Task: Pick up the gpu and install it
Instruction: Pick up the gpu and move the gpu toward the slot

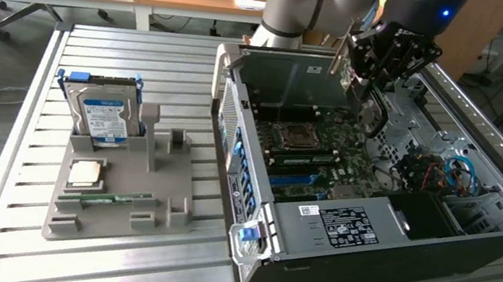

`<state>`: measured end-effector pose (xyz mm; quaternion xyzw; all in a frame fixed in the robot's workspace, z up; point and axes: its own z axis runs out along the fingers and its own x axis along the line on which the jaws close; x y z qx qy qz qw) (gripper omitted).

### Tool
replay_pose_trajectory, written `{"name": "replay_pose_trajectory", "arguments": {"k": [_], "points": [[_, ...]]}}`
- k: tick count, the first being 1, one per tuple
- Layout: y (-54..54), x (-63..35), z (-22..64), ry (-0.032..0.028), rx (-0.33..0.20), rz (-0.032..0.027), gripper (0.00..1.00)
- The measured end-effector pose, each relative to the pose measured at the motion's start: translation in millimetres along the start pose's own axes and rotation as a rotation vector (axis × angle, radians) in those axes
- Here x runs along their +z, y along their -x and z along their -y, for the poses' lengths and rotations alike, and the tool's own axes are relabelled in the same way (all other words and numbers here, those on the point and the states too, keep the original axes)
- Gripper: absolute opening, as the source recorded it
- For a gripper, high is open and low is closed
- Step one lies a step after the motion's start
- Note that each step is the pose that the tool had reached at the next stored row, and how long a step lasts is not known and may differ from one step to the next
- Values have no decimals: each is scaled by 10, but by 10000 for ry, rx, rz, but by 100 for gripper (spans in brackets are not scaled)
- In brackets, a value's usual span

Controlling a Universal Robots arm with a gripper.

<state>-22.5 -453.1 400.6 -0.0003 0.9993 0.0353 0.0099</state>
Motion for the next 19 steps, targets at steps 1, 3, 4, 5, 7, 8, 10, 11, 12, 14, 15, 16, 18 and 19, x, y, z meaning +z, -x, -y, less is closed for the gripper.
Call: {"name": "replay_pose_trajectory", "arguments": {"k": [1,3,4,5,7,8,10,11,12,14,15,16,18,19], "points": [[19,1,0,0,0,-2,26],[57,3,0,1,-1,-4,26],[74,4,0,1,0,-4,26],[82,3,0,0,-1,-4,26],[84,17,0,2,1,-4,26],[84,34,1,2,1,-4,26],[85,71,5,0,0,-4,26],[84,88,6,0,0,-5,26],[84,106,7,0,0,-5,26],[83,142,10,0,0,-4,26],[83,161,11,0,0,-5,26],[83,180,12,1,0,-4,26],[82,215,15,1,0,-5,26],[82,232,16,1,0,-5,26]]}}
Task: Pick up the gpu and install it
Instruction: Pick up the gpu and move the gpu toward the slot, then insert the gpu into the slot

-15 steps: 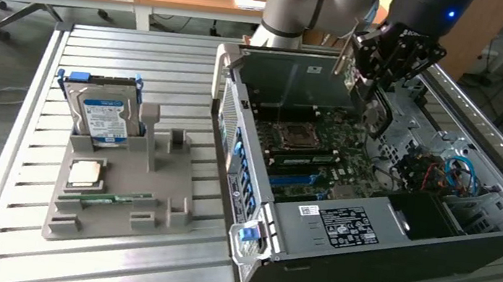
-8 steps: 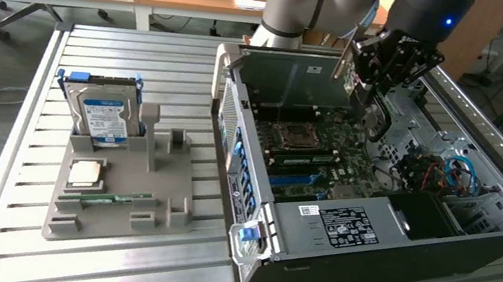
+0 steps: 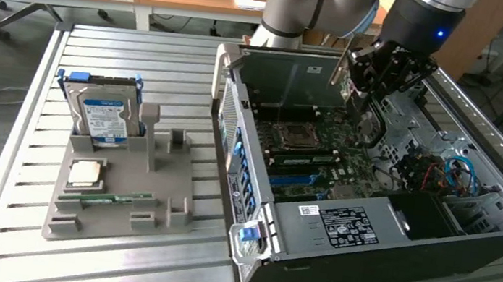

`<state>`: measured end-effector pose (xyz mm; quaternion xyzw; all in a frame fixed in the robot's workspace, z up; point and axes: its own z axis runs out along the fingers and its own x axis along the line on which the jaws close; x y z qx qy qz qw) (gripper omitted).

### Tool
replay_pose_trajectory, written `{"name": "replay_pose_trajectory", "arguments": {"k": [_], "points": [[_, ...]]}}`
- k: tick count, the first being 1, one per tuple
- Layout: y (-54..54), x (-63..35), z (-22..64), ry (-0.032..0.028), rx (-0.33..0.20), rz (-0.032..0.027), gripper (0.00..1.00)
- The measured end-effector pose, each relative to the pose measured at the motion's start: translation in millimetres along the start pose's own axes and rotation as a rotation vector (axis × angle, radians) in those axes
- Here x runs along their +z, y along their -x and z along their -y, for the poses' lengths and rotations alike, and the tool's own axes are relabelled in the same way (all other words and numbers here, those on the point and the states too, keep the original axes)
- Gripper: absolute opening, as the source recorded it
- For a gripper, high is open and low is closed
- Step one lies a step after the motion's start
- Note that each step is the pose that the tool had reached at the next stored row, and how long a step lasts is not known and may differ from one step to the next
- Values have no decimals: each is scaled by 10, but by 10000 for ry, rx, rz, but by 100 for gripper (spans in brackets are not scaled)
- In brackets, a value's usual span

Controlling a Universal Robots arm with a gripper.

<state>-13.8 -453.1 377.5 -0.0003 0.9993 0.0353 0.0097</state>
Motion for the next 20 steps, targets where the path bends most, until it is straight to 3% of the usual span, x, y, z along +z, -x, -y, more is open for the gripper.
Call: {"name": "replay_pose_trajectory", "arguments": {"k": [20], "points": [[-1,22,1,2,-120,-8,26]]}}
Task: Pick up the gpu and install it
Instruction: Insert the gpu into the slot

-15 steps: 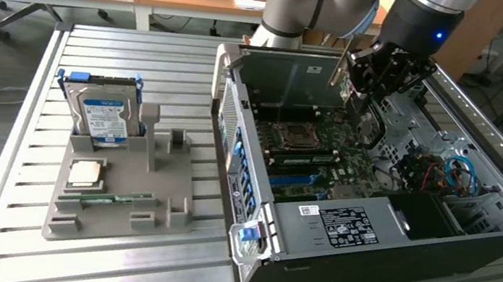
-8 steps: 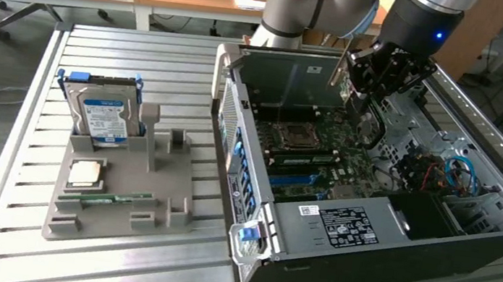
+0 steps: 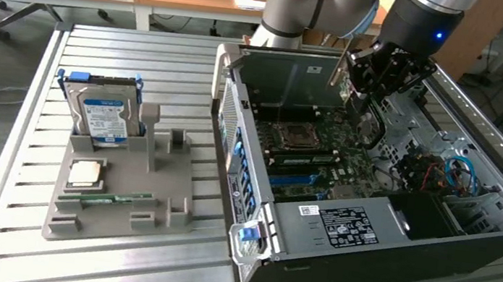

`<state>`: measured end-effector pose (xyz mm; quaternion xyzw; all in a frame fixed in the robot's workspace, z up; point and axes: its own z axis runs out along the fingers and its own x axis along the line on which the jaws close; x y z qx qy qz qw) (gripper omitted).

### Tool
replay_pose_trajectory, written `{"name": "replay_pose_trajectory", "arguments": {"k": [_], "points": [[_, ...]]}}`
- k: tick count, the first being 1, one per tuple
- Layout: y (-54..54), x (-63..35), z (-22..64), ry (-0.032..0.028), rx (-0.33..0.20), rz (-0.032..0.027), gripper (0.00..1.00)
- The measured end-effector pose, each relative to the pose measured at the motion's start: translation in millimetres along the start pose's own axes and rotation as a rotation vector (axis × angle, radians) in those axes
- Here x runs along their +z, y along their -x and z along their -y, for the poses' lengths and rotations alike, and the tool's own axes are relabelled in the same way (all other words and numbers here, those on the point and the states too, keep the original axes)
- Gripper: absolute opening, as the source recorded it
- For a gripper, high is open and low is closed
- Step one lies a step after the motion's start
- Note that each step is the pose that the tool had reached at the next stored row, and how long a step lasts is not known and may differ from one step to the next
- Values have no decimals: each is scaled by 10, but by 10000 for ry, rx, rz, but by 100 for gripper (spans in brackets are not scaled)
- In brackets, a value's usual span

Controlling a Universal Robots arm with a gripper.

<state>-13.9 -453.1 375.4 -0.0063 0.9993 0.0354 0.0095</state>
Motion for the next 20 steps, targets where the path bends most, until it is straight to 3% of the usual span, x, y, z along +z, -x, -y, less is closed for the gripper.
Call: {"name": "replay_pose_trajectory", "arguments": {"k": [20], "points": [[0,13,1,68,-3509,-248,26]]}}
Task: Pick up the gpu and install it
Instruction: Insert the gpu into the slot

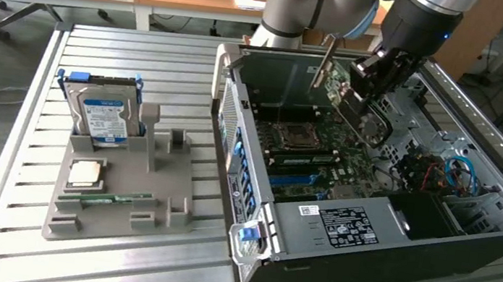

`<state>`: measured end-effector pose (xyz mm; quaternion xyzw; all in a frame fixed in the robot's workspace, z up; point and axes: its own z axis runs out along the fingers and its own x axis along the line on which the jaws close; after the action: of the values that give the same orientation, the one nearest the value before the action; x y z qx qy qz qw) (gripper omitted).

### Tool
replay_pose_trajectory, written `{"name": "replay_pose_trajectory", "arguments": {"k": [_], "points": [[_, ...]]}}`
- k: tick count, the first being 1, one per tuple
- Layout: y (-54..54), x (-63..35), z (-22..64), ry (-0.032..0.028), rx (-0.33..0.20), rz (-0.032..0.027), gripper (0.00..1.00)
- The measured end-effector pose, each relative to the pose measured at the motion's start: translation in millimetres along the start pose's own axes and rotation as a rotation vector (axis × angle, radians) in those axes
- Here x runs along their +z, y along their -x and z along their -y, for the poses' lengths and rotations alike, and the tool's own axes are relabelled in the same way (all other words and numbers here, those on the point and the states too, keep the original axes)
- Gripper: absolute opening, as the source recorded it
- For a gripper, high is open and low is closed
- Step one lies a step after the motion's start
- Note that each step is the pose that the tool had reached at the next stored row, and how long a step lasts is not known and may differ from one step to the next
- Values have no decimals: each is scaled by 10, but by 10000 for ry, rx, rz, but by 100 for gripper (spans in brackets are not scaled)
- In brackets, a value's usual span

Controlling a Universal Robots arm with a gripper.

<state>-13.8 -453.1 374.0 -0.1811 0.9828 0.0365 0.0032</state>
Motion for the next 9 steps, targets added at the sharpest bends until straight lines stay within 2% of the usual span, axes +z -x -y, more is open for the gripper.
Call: {"name": "replay_pose_trajectory", "arguments": {"k": [9], "points": [[-1,9,0,32,-1640,-117,26]]}}
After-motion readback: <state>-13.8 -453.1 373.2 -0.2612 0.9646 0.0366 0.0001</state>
